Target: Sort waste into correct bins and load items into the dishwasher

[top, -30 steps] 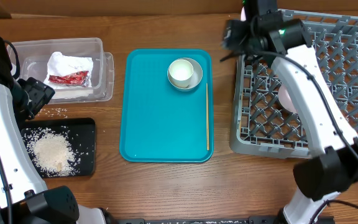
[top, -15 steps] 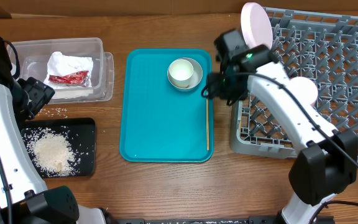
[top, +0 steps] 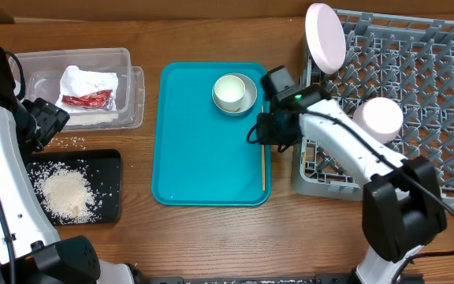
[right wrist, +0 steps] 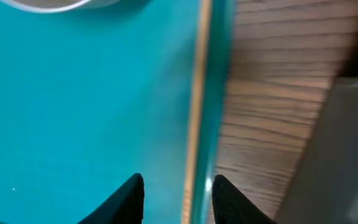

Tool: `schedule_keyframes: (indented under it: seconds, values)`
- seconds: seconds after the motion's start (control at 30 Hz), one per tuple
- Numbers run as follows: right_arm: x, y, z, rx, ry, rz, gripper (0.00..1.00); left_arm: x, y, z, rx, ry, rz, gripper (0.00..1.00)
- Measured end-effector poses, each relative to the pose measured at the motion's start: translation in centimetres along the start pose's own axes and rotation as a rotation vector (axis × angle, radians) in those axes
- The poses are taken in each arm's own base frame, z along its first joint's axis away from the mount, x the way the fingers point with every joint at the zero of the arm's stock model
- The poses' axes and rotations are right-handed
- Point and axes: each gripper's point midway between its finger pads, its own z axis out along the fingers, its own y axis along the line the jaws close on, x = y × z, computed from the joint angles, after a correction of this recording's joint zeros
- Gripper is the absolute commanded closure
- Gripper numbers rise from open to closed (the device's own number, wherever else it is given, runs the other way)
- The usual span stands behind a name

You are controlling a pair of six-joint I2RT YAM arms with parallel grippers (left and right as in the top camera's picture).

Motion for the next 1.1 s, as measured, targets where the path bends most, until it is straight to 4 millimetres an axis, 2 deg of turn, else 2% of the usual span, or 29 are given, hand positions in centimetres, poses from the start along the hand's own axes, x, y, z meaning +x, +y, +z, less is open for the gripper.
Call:
schedule_keyframes:
  seconds: [0.17,0.33,0.7,0.9,1.1]
  values:
    - [1.1,1.3,2.0,0.092,-0.009,-0.043,0.67,0.0,0.0,0.0,0.000,0.000,0.000,0.00]
    - [1.2,0.5,4.0,0.178,-0.017,-0.021,0.66,0.0,0.0,0.0,0.000,0.000,0.000,0.00]
    - [0.3,-0.3,4.3,0.220,-0.060,0.000,0.66,0.0,0.0,0.0,0.000,0.000,0.000,0.00]
    - [0.4,-0.4,5.8,0.224,-0.040,0.000,0.66,0.0,0.0,0.0,0.000,0.000,0.000,0.00]
    - [0.5,-0.5,6.1,0.223,-0.035,0.017,0.78,0.0,0.0,0.0,0.000,0.000,0.000,0.00]
